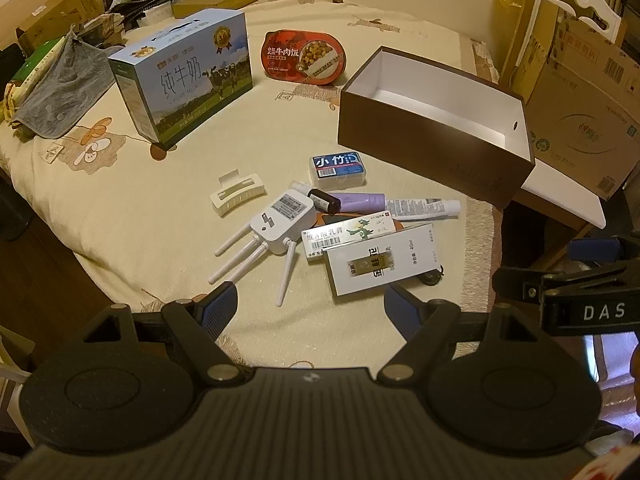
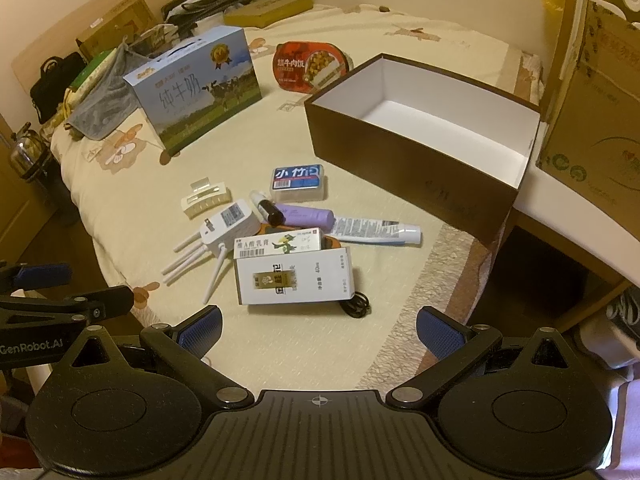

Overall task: Organize rigid objects
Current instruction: 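Grasp the gold-and-white small box with the right gripper while the left gripper approaches the white repeater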

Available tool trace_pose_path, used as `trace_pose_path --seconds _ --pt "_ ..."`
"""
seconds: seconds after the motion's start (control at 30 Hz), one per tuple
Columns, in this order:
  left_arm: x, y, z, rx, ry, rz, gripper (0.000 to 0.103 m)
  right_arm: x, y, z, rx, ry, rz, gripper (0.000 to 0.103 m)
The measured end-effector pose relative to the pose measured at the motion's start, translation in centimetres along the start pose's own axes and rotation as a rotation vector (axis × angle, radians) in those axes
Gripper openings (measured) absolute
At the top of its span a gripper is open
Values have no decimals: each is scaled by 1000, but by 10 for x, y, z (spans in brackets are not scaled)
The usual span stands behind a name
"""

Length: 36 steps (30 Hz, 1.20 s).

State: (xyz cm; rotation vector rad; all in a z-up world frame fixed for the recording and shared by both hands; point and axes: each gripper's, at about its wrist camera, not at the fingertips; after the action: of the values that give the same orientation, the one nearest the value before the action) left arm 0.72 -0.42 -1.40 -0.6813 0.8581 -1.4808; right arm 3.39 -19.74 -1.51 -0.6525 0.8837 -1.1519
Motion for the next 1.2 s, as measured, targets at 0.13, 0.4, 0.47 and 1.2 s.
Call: trace_pose_path --seconds 0.13,0.4,0.47,1.2 --pt "-2 2 2 -5 1 -1 78 2 5 0 -3 5 4 101" --pt "-9 24 9 -44 -1 0 78 11 21 7 7 14 34 101" --pt "-12 32 10 -57 -3 -2 78 13 26 9 14 9 42 101" --pt "-29 116 10 -122 -19 -39 74 11 105 15 -6 -204 77 92"
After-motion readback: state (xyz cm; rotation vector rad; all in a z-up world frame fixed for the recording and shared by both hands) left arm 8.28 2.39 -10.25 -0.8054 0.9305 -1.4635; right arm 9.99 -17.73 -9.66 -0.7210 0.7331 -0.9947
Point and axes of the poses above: each gripper's, at about its wrist camera, not at the fingertips, and y roughly the way its jaws point, x to its right, z to its top, and after that the axes turned 7 degrees about y, right-handed
